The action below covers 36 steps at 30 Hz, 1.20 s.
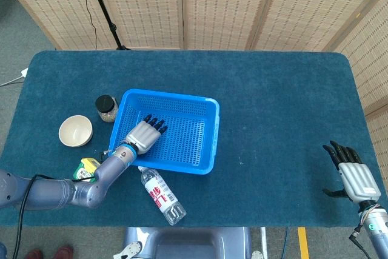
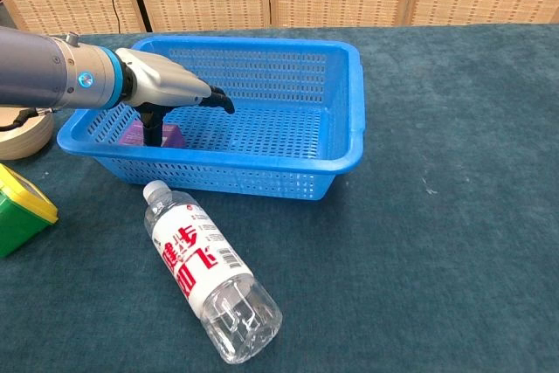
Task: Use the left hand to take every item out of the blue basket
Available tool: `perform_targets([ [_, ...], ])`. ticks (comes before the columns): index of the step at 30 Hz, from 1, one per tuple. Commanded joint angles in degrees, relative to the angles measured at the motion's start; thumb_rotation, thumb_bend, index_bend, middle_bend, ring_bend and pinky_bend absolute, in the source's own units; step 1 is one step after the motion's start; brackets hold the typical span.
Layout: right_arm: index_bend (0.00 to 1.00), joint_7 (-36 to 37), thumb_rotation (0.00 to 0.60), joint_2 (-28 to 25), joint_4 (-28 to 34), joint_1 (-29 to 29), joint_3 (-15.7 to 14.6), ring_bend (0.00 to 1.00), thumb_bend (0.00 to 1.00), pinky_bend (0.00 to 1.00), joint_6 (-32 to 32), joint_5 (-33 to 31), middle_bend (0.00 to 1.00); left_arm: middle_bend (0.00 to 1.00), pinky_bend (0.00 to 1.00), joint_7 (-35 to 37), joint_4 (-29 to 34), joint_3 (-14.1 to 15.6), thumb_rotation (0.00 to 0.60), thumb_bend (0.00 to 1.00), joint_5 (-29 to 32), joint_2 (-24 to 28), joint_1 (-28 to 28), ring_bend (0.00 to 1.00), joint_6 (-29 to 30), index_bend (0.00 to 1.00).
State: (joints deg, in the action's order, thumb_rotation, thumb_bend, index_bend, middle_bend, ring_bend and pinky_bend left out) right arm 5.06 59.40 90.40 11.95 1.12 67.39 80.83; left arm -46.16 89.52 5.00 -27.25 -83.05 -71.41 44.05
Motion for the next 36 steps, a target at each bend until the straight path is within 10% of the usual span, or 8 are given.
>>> perform_targets([
  [1, 0.0, -0.1, 0.6, 0.1, 0.0, 0.0, 0.0, 0.0, 0.0, 0.0, 0.0, -0.1, 0.0, 0.0, 0.0, -0.8, -2.0, 0.2, 0.6, 0.12, 0.3, -1.7, -0.5, 0.0, 0.9, 0.0],
  [15, 0.0, 0.6, 0.6, -0.2, 0.0, -0.2, 0.0, 0.0, 0.0, 0.0, 0.6, 0.3, 0.0, 0.0, 0.0, 12.9, -5.1, -5.6, 0.6, 0.12, -22.1, -2.6, 4.6, 0.0, 7.2, 0.0],
  [36, 0.0, -0.9, 0.6, 0.3, 0.1, 0.1, 0.0, 0.0, 0.0, 0.0, -0.2, -0.7, 0.0, 0.0, 0.0, 2.1, -1.7, 0.3, 0.6, 0.12, -18.3, 2.8, 5.8, 0.0, 3.3, 0.0],
])
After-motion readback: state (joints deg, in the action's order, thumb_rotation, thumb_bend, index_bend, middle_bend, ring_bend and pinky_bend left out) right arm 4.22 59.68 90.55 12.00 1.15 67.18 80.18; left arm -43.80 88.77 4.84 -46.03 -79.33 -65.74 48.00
